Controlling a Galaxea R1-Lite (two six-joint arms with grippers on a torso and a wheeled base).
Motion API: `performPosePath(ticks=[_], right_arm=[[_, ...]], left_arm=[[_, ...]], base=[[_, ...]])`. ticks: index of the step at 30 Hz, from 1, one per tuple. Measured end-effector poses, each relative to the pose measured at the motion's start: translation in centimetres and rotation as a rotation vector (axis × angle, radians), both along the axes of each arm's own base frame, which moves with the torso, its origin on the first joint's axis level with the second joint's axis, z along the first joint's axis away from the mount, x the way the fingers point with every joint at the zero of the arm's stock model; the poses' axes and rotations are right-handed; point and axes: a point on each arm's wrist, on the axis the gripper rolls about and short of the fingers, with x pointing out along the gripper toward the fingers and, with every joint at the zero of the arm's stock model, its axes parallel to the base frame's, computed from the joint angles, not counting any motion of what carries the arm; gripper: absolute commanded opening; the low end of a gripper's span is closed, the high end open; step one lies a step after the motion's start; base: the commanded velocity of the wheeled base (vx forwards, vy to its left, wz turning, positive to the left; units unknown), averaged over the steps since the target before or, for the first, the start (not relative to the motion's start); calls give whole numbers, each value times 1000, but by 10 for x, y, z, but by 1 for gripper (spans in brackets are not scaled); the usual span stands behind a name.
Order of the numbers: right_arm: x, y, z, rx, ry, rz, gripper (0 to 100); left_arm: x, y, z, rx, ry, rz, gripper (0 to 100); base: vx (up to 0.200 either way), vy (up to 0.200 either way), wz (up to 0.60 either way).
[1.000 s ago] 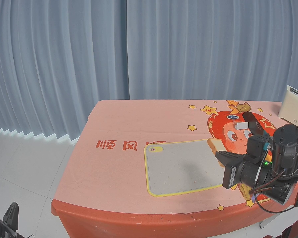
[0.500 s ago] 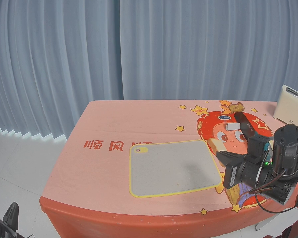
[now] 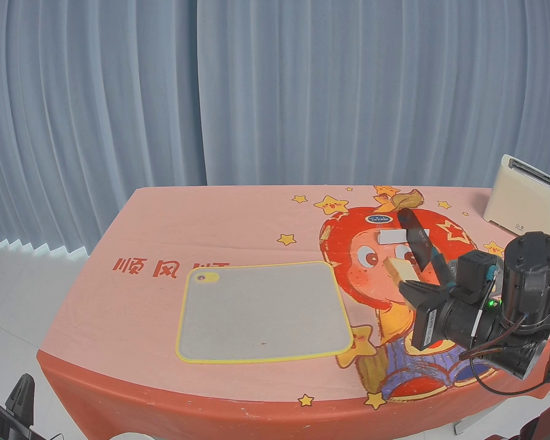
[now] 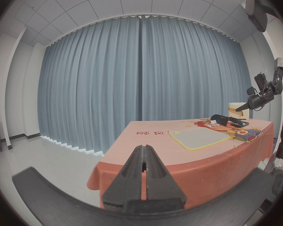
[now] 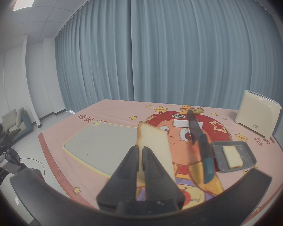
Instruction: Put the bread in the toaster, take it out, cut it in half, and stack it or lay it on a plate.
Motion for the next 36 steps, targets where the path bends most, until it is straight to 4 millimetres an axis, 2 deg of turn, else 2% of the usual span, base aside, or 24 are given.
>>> performPosePath(ticks=[16, 36], right_arm=[[1, 0, 1, 2, -3, -4, 0], [2, -4, 3, 4, -12, -25, 0]], left_arm=[[0, 0, 0, 0, 0, 0, 0], [0, 0, 0, 1, 0, 0, 0]], base=[[0, -200, 0], [0, 0, 0]])
